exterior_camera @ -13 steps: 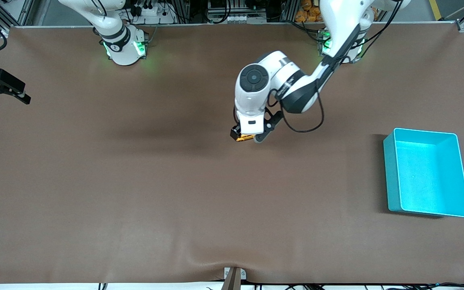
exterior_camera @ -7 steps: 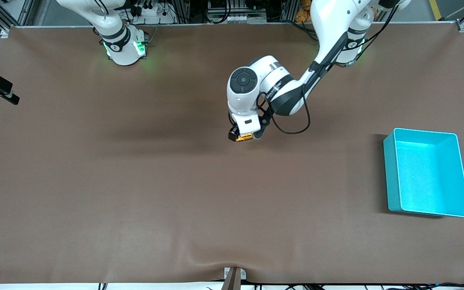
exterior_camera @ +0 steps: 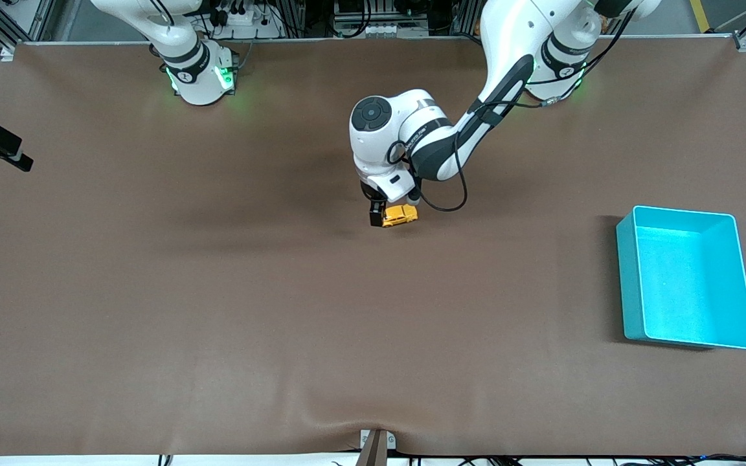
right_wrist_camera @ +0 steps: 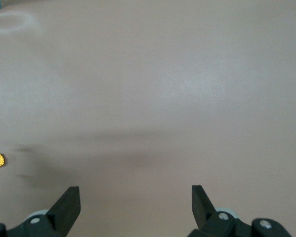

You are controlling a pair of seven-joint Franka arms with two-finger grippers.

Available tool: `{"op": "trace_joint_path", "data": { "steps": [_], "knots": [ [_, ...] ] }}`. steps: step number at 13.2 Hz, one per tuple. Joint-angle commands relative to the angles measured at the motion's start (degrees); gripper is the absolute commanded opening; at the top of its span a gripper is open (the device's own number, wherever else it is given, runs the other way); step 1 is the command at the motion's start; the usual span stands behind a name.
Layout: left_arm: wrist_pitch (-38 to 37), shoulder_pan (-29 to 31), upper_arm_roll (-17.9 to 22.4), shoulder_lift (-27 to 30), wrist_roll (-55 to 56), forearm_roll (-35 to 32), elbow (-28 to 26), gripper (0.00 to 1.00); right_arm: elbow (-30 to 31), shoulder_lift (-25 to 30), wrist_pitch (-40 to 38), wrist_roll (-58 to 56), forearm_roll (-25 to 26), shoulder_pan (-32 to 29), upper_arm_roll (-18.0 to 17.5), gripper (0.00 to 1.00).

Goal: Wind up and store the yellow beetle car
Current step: 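Lower the left gripper and grasp the yellow car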

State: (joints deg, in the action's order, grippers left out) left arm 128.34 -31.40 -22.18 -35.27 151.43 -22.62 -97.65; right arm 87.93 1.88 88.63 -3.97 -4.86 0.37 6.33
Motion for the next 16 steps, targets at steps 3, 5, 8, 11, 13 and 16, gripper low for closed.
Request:
{"op": "trace_joint_path", "data": {
  "steps": [3,5,8,11,13,16],
  "knots": [
    [3.66,0.46,0.12,0.55,8.87,-3.83,-4.39,1.00,-1.53,-0.74,-0.91,0.98,-0.42,-0.81,-0.53,1.00],
    [4.20,0.03,0.29,-0.15,9.23,-3.83,-4.39,1.00,-1.62,-0.83,-0.91,0.98,-0.16,-0.38,-0.44,1.00],
    [5.51,0.11,0.56,-2.08,11.59,-7.41,-4.39,1.00,-1.62,-0.83,-0.56,0.90,-0.33,-0.90,-0.53,1.00],
    [6.22,0.55,0.56,-3.23,13.10,-10.16,-4.13,1.00,-1.71,-0.91,-0.47,0.98,-0.33,-0.90,-0.53,1.00],
    [6.57,0.21,0.56,-4.37,13.10,-10.86,-4.13,1.00,-1.71,-0.91,-0.47,0.98,-0.42,-0.99,-0.62,1.00],
    [6.66,0.03,0.56,-5.08,13.10,-11.21,-4.13,1.00,-1.71,-1.00,-0.47,0.98,-0.33,-0.73,-0.53,1.00]
  ]
}}
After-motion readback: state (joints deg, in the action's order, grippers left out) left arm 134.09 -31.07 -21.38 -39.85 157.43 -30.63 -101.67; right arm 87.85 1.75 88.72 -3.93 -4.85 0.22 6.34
